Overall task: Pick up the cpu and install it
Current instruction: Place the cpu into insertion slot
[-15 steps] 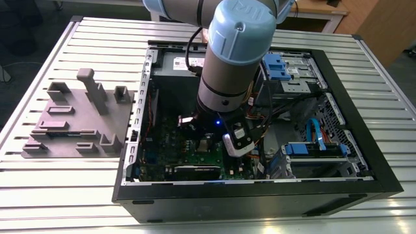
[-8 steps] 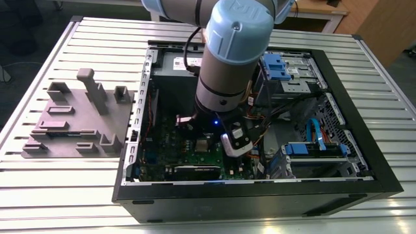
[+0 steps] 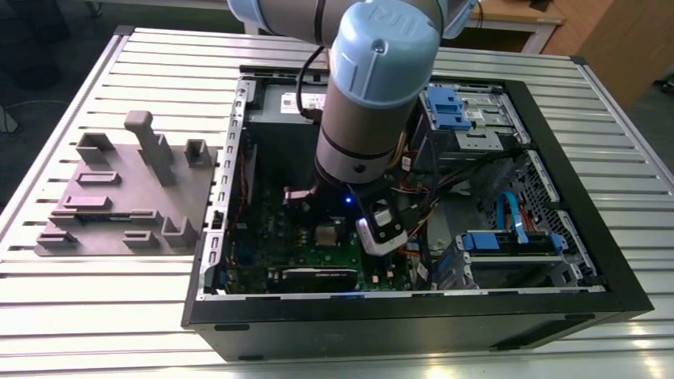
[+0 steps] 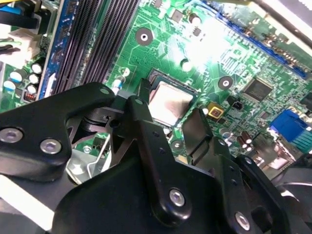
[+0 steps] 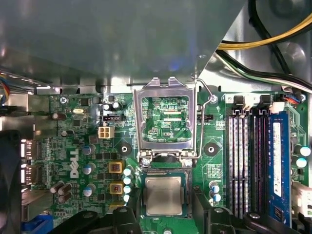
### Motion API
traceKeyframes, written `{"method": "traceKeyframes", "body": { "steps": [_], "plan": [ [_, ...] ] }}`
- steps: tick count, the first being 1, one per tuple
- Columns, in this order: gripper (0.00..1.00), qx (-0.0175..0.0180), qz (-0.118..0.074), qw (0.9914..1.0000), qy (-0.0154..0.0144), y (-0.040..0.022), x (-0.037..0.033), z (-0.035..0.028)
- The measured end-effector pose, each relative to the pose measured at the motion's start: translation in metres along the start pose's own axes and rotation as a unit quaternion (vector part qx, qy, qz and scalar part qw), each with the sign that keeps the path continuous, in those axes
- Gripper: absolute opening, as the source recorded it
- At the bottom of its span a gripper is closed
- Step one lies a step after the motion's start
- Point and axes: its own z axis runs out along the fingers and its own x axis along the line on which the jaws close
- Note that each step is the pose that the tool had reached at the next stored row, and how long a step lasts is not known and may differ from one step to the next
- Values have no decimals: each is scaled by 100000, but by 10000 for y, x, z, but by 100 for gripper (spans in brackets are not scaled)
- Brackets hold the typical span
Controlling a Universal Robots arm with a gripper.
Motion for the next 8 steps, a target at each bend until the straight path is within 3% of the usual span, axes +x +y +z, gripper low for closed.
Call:
{"method": "traceKeyframes", "body": {
  "steps": [5,7,8],
  "plan": [
    [53,7,1,100000,-180,-1,-2,32],
    [41,21,8,100000,-181,-1,-1,31],
    [41,14,6,100000,-190,-1,-1,31]
  ]
}}
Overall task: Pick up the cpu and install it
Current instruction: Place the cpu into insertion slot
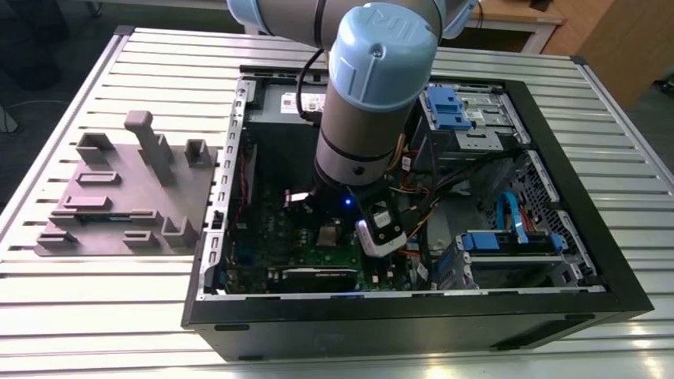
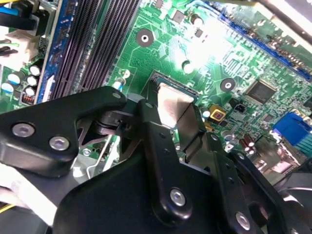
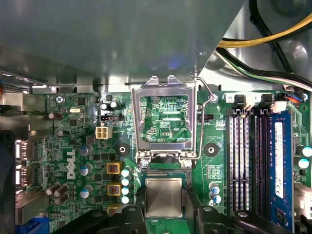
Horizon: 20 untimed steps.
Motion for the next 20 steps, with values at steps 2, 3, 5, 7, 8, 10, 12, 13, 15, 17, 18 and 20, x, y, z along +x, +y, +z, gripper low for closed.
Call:
{"method": "traceKeyframes", "body": {
  "steps": [2,3,5,7,8,10,12,13,15,17,18,20],
  "plan": [
    [41,-17,-2,100000,-13,1,0,-3],
    [41,34,-8,100000,-29,2,-1,-9],
    [41,272,5,100000,-15,1,0,-26],
    [41,343,19,99999,-16,1,2,-31],
    [41,348,18,99999,-17,1,2,-31],
    [41,351,19,99999,-16,1,2,-31],
    [41,201,15,100000,-9,1,2,-32],
    [41,88,8,100000,-6,1,2,-31],
    [41,-216,-20,100000,-4,1,1,-26],
    [41,-322,-26,99999,-4,1,1,-21],
    [41,-326,-35,99999,-2,1,1,-20],
    [41,-312,-112,99999,5,0,1,-17]
  ]
}}
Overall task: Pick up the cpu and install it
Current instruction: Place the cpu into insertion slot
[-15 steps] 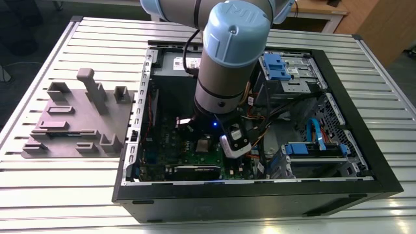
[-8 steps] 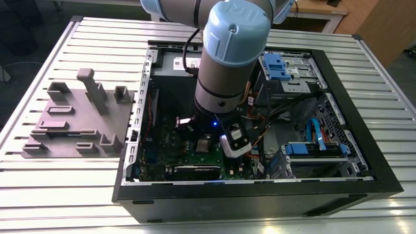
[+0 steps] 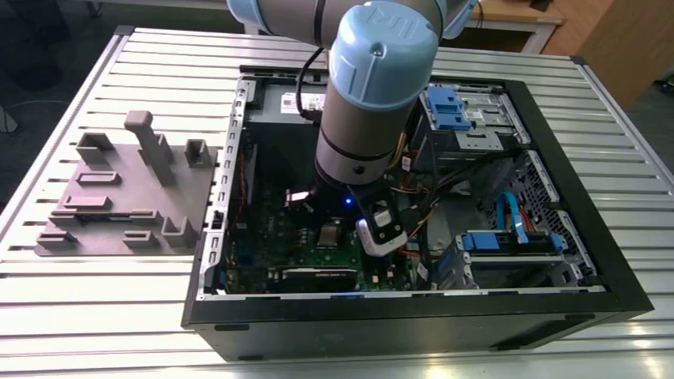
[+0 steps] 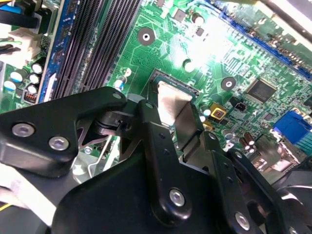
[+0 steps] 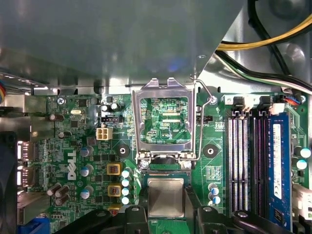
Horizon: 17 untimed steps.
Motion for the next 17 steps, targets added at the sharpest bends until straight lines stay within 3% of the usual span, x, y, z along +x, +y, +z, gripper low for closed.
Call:
{"method": "traceKeyframes", "body": {
  "steps": [17],
  "plan": [
    [41,46,-716,99997,15,-7,0,2]
  ]
}}
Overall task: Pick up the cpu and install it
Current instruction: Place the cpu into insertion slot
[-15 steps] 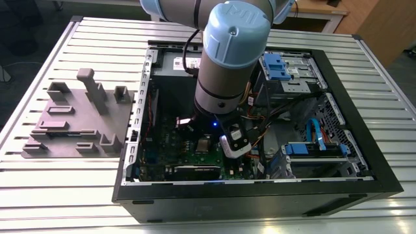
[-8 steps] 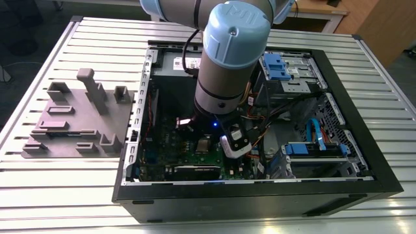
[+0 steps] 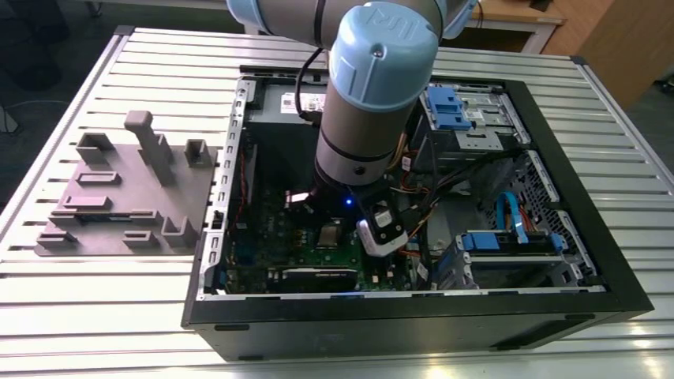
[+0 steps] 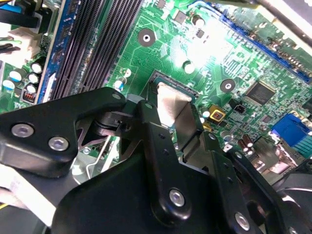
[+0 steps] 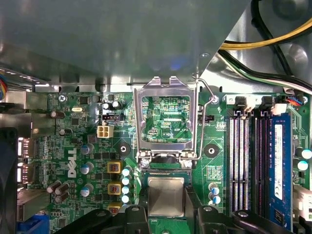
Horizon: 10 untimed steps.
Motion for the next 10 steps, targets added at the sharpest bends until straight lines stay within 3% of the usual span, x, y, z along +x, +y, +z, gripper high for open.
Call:
{"method": "traceKeyframes", "body": {
  "steps": [2,5,10],
  "plan": [
    [42,-3,0,100000,0,0,0,0],
    [55,3,0,100000,1,0,0,1],
    [55,-1,-9,100000,0,0,1,-17]
  ]
}}
